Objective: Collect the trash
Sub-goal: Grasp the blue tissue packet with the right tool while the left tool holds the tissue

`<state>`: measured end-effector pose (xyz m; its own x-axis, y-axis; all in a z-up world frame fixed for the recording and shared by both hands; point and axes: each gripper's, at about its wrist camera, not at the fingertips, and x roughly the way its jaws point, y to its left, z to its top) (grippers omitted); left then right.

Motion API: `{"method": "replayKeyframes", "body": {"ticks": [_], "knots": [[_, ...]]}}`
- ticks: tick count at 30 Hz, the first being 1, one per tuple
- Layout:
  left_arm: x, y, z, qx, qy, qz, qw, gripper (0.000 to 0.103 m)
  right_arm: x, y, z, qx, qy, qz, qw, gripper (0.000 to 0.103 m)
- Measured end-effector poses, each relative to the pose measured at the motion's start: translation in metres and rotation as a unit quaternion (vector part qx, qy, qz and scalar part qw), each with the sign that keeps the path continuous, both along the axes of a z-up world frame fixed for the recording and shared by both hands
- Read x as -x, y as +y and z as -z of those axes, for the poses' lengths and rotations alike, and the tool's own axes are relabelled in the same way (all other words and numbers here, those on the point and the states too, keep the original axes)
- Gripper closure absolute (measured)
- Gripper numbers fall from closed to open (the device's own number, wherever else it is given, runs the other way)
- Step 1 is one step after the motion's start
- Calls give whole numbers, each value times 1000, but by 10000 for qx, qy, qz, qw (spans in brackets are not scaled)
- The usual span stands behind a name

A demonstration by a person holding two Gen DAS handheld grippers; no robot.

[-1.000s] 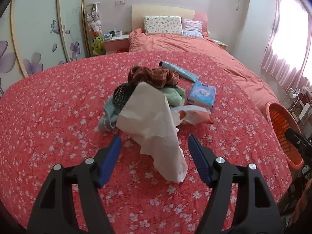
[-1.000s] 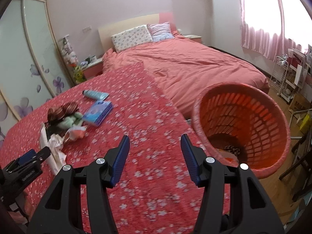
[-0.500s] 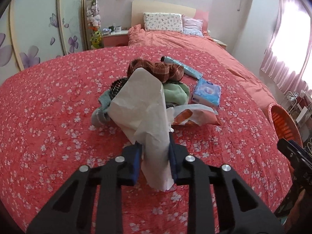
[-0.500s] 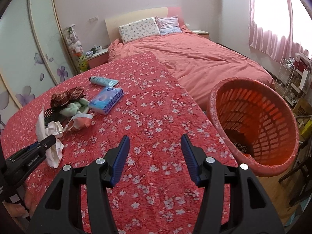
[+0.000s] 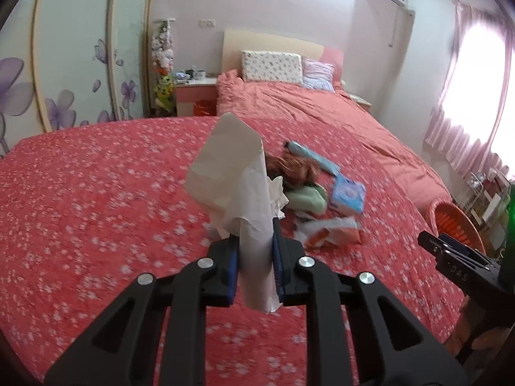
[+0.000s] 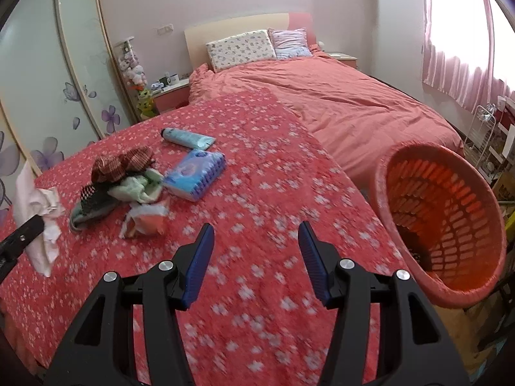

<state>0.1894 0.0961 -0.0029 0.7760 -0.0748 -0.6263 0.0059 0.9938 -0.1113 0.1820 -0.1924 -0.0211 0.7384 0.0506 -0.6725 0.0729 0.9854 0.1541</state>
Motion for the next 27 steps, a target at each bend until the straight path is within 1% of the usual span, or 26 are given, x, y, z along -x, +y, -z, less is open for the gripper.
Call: {"method": "replayKeyframes", "body": {"ticks": [4, 8, 13, 14, 15, 16, 19, 21, 24, 27], "knots": [[-11, 19, -2, -18, -11, -217, 9998, 85, -21, 10, -2, -117, 29, -83, 9999, 48], [-24, 40, 0, 12, 38, -420, 9991, 85, -45, 25, -1, -121, 90, -194, 9997, 48], [-37, 54, 5, -2, 79, -508, 9987, 85, -74, 42, 7, -204, 246, -225, 9992, 48], [-41, 56, 6, -5, 87, -513, 9986, 85, -76, 44, 8, -199, 260, -225, 9992, 40], [-43, 58, 7, -4, 92, -513, 9986, 85, -80, 48, 10, -199, 264, -204, 9992, 35], [-46, 60, 8, -3, 100, -517, 9986, 85, -82, 50, 11, -210, 250, -187, 9993, 33], [-53, 63, 13, 11, 136, -521, 9985, 85, -92, 57, 17, -227, 337, -160, 9990, 33], [-58, 65, 16, 21, 162, -517, 9985, 85, -97, 61, 22, -134, 382, -85, 9991, 33], [-62, 67, 21, 37, 207, -516, 9984, 85, -105, 67, 26, 131, 435, 19, 9990, 33], [-67, 69, 26, 63, 259, -520, 9983, 85, -109, 67, 29, 176, 526, 4, 9985, 33]]}}
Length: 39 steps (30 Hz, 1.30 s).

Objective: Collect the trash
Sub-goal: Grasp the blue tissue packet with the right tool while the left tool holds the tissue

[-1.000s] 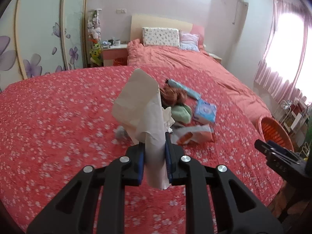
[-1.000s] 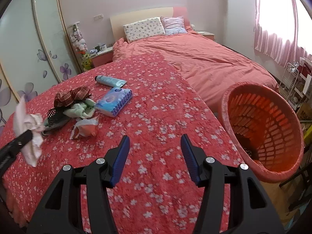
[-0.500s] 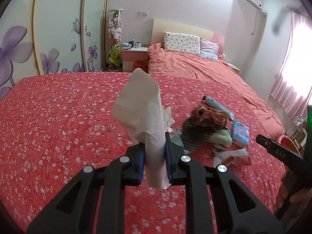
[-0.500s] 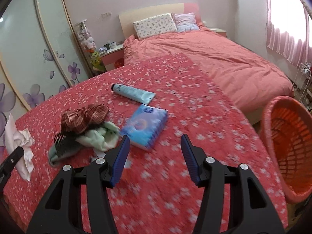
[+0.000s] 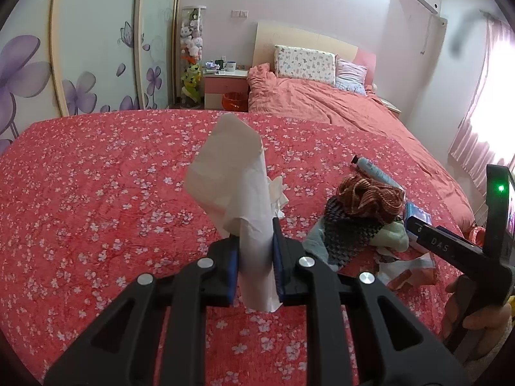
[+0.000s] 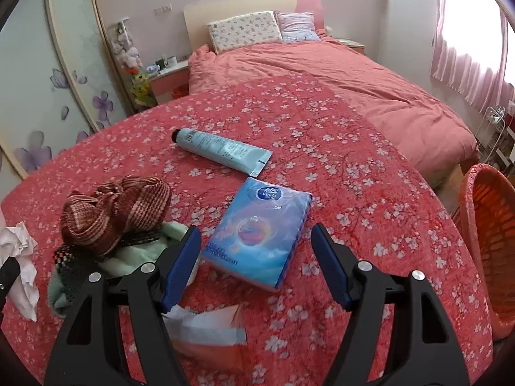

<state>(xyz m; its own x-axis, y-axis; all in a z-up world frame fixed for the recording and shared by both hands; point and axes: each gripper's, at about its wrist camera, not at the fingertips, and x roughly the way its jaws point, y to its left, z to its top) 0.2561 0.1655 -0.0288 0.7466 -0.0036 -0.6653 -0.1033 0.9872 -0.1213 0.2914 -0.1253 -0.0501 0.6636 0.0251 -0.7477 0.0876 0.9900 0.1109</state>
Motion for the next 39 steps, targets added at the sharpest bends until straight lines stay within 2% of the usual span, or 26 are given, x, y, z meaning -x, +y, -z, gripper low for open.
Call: {"method": "replayKeyframes", "body": {"ticks": [5, 8, 13, 17, 20, 25, 28, 39], "knots": [[-5, 0, 6, 26, 59, 1, 10000, 85, -2, -2, 3, 342, 11, -101, 9994, 33], [-5, 1, 7, 19, 63, -6, 10000, 85, 1, -16, 2, 459, -32, 17, 9989, 41], [-5, 1, 10, 35, 93, -14, 10000, 85, 2, -42, 4, 84, 12, 108, 9999, 41], [-6, 0, 11, 37, 114, -5, 9999, 85, -2, -36, 4, 84, -45, -7, 10000, 40], [-6, 0, 11, 35, 112, -5, 9999, 85, -7, -34, 6, 82, 5, -95, 9999, 36], [-7, -1, 10, 21, 113, 10, 9999, 85, -9, -35, 9, 59, 158, -72, 9998, 36], [-6, -3, 9, 28, 115, 14, 9999, 85, -7, -34, 9, 170, 158, -73, 9997, 46], [8, -24, -13, 3, -59, 185, 9998, 85, 28, -59, -12, -90, -208, -58, 9997, 51]]}}
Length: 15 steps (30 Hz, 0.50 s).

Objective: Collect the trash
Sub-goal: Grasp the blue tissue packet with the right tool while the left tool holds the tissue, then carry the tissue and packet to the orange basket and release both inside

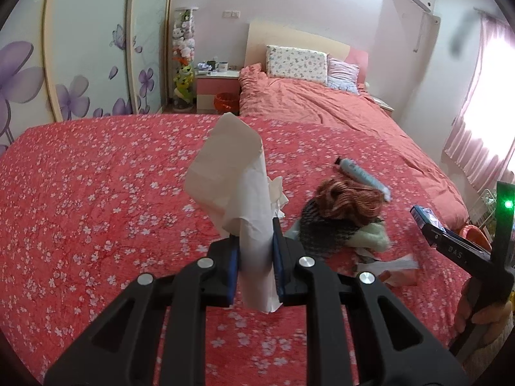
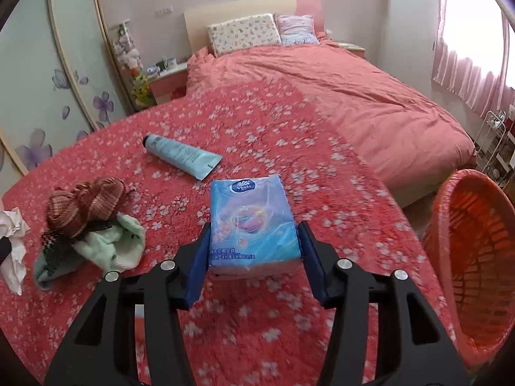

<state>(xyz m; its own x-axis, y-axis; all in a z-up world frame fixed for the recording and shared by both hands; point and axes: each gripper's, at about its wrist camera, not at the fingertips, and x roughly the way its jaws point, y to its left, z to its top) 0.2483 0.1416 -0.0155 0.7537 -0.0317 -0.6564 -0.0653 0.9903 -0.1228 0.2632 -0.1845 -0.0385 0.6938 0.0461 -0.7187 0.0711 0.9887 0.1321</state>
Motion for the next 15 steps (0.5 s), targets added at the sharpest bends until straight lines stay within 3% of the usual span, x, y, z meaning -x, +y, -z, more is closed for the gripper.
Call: {"method": "replayKeyframes", "body": {"ticks": [5, 8, 12, 15], "knots": [[7, -19, -13, -9, -96, 159, 9998, 85, 5, -6, 6, 177, 168, 11, 9997, 51], [9, -25, -17, -18, -114, 227, 9997, 85, -2, -7, 21, 178, 531, -11, 9984, 48], [12, -32, -20, -50, -118, 276, 9995, 84, -6, -3, 23, 245, 539, 27, 9982, 45], [13, -36, -23, -68, -130, 301, 9994, 85, -7, -3, 23, 307, 498, 2, 9983, 51]]}}
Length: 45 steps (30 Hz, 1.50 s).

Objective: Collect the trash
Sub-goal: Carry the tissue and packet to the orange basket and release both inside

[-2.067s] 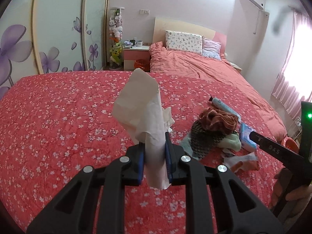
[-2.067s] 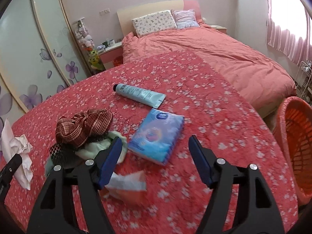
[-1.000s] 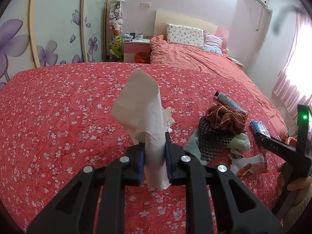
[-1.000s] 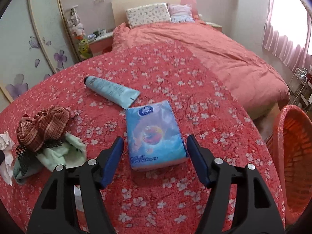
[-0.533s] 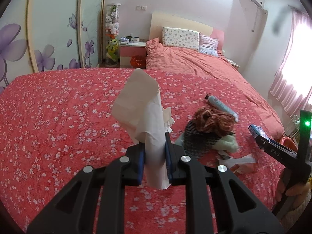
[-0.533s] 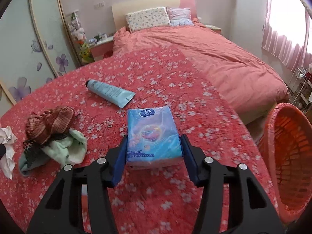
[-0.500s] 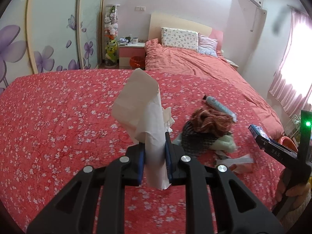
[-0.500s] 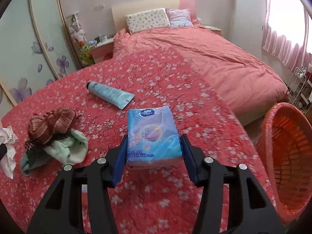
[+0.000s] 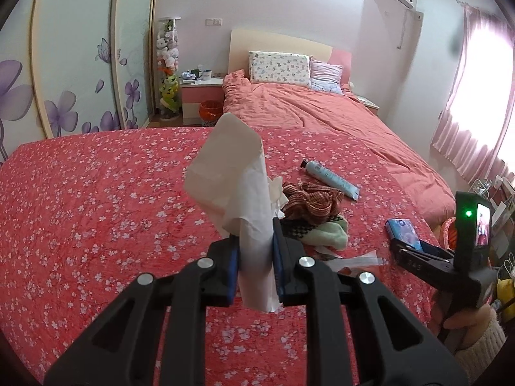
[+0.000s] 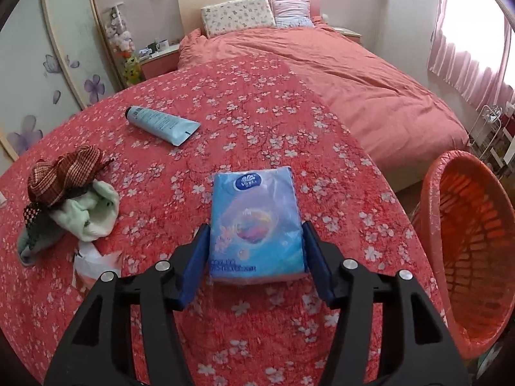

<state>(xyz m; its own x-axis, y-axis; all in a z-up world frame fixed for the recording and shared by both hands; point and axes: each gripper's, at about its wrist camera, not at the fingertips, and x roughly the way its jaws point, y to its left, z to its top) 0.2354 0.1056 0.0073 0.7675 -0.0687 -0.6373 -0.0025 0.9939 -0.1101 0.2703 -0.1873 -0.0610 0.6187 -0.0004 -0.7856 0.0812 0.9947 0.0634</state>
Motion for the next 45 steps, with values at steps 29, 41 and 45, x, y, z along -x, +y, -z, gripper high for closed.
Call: {"method": "replayKeyframes", "body": {"ticks": [29, 41, 45], "knots": [[37, -195, -24, 138, -154, 1916, 9812, 84, 160, -138, -91, -314, -1979, 1235, 9719, 53], [45, -288, -19, 278, -66, 2808, 9594, 84, 172, -185, -88, -466, -2285, 1720, 9571, 53], [45, -316, -13, 294, -18, 3069, 9513, 84, 171, -201, -81, -582, -2285, 1900, 9531, 53]]}}
